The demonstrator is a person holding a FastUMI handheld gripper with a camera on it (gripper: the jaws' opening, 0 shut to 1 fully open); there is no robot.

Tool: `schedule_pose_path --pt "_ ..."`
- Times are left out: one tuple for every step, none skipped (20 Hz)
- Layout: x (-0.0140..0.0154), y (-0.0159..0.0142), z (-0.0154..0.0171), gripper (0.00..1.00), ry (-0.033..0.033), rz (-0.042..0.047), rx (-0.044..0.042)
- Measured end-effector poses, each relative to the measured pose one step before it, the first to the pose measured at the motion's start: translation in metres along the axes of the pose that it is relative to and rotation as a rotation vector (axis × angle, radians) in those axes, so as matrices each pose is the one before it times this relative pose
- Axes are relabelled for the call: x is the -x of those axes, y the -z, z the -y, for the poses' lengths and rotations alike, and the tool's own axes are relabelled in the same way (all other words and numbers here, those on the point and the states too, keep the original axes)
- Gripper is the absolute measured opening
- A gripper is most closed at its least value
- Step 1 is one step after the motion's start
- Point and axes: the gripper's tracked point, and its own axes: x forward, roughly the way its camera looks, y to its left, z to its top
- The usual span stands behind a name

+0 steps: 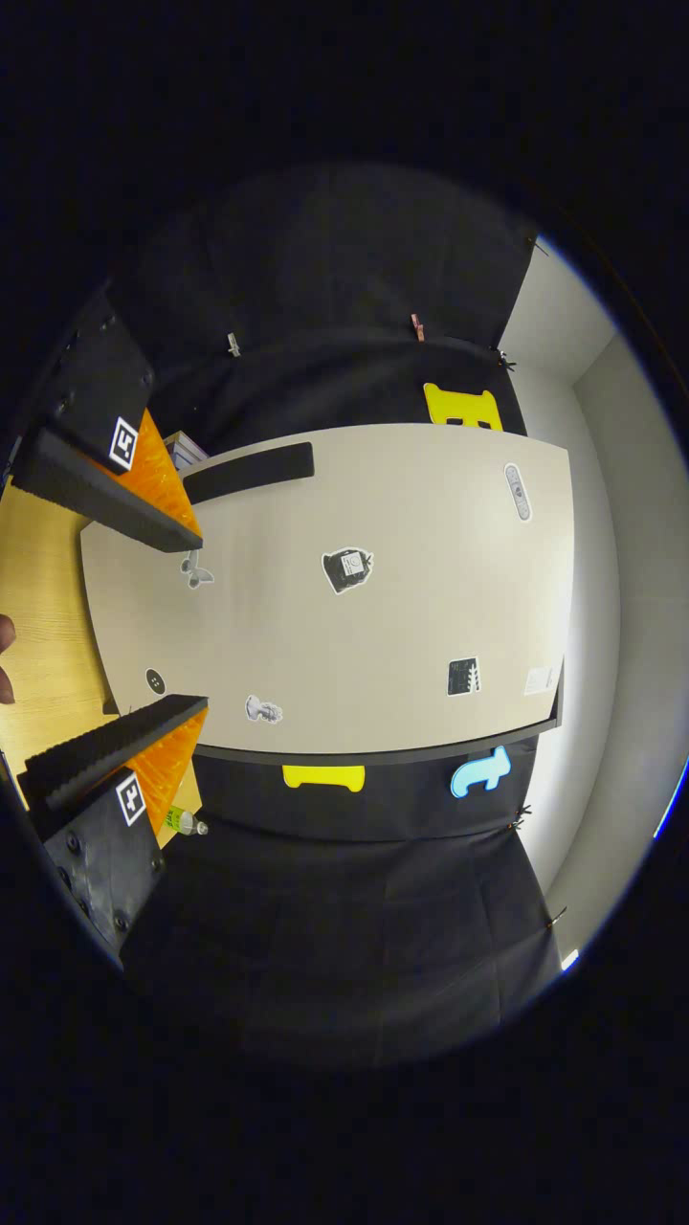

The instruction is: Open the shoe cabinet door, grab the shoes and put them into the shoe cabinet, then close the shoe cabinet door.

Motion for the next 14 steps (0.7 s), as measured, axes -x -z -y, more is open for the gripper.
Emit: schedule_pose_path --pt "-0.00131 -0.0003 -0.00135 0.98 -0.00143 0.00318 0.00448" --pt "-0.00038 -0.0001 -0.00153 0.98 -0.00228 0.00207 0.00441" --pt "-0.00124 0.00021 -0.00185 0.98 -0.0032 -0.0011 0.00542" --pt "-0.00064 0.00053 -0.00168 0.98 -0.00332 -0.00237 0.00121" --pt "-0.00137 0.00135 -0.00206 0.98 -0.00442 -0.00023 -0.00095" --pt "-0.001 0.00052 -0.00221 0.98 -0.00407 -0.00138 -0.00113" --pt "-0.0013 0.00124 -0.00094 0.98 -0.00228 -0.00396 0.0001" --pt "-0.00119 0.00077 -0.00076 0.98 -0.00206 -0.00319 0.00159" --pt "-0.00104 0.00118 0.00009 0.98 -0.00064 -0.0044 -0.00011" --pt "-0.0005 0.00123 -0.00119 0.98 -0.00307 -0.00422 -0.00362" --pt "-0.00141 0.00014 -0.00041 0.98 0.00035 -0.00008 -0.00377" --pt "-0.00019 0.00095 -0.00062 0.98 -0.00102 -0.00153 -0.00218" --pt "-0.00067 0.00041 -0.00048 0.98 -0.00104 0.00065 0.00059" --pt "-0.0001 0.0002 0.0003 0.98 0.00137 0.0001 0.00182"
